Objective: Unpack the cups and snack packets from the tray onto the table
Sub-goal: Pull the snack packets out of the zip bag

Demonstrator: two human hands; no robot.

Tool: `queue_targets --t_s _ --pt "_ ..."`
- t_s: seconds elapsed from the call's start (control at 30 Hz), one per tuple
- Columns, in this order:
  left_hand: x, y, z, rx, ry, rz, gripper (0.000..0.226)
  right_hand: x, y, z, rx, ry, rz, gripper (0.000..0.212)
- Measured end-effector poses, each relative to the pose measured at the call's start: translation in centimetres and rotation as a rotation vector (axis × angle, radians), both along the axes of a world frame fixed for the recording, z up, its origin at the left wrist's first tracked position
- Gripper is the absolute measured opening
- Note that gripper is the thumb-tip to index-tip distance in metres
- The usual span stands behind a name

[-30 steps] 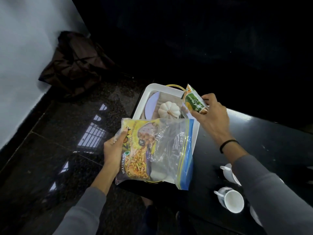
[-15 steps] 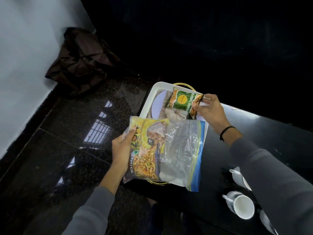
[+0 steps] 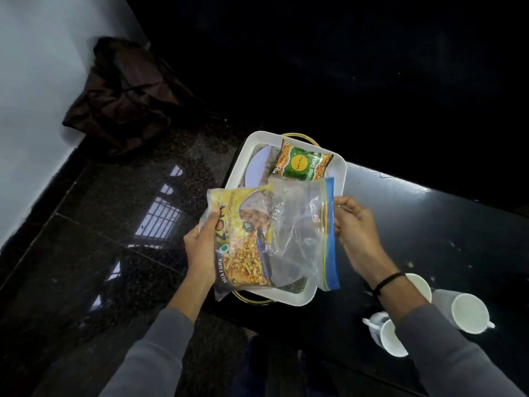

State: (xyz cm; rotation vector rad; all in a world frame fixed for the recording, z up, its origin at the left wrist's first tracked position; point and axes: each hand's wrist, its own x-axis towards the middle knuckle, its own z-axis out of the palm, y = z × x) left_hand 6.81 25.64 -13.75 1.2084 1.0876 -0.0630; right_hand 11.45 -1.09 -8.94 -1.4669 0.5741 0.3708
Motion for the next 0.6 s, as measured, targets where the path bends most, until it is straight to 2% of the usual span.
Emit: queue_targets --t_s 0.07,0.2,0.27,0.3,0.37,0.47,0.6 --pt "0.0 -0.4 0.1 -0.044 0.004 0.04 0.029 -0.9 0.8 0.2 0.085 0.066 0.151 0.014" --pt "0.0 -1.1 0.7 -0.159 -0.041 0.038 0.032 -2.0 2.9 0.8 0.104 0.107 0.511 0.023" --pt "0.0 -1.2 0.9 -0.143 -0.058 0.038 0.027 -2.5 3.3 1.0 0.135 0.112 0.621 0.036" --pt "0.0 -1.3 1.0 -0.118 -0.061 0.054 0.026 -2.7 3.5 1.1 0.118 0.105 0.662 0.035" --pt "-0.1 -1.7 1.1 -0.088 -0.074 0.096 0.027 -2.7 3.6 1.2 0.04 0.09 0.727 0.025" --pt "-0.3 -2.0 1.3 -0.097 -0.087 0.146 0.029 -2.5 4.4 1.3 0.002 0.097 0.729 0.026" --pt "-0.7 -1.9 0.9 -0.137 -0.012 0.119 0.071 -2.6 5.1 1.2 -0.023 0.106 0.684 0.019"
